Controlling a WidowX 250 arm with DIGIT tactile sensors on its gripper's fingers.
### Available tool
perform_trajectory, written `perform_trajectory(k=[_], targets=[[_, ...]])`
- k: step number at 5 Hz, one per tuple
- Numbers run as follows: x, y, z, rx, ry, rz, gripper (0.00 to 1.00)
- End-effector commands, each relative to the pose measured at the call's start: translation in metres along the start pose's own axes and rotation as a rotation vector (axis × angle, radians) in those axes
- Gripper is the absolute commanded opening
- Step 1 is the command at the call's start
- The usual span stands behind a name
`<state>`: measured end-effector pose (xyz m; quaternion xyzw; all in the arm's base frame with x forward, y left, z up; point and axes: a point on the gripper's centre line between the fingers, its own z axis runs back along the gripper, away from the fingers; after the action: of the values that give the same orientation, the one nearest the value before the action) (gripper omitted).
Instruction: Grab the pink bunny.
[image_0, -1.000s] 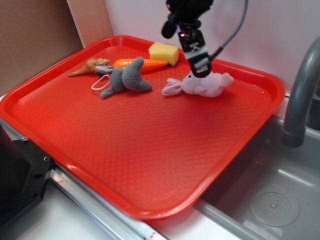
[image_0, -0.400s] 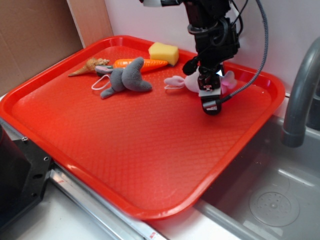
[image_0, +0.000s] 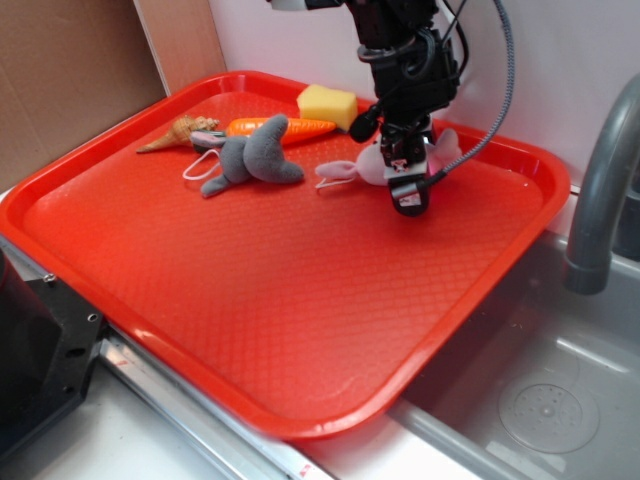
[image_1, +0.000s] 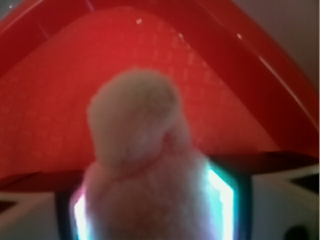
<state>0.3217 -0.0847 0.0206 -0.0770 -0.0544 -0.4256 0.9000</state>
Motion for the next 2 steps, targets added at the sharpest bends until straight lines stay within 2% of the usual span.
perform_trajectory(k=[1, 2], targets=[[0.004, -0.017, 0.086, 0.177, 0.070, 0.342, 0.00], [-0.001, -0.047, 0.121, 0.214, 0.134, 0.590, 0.00]])
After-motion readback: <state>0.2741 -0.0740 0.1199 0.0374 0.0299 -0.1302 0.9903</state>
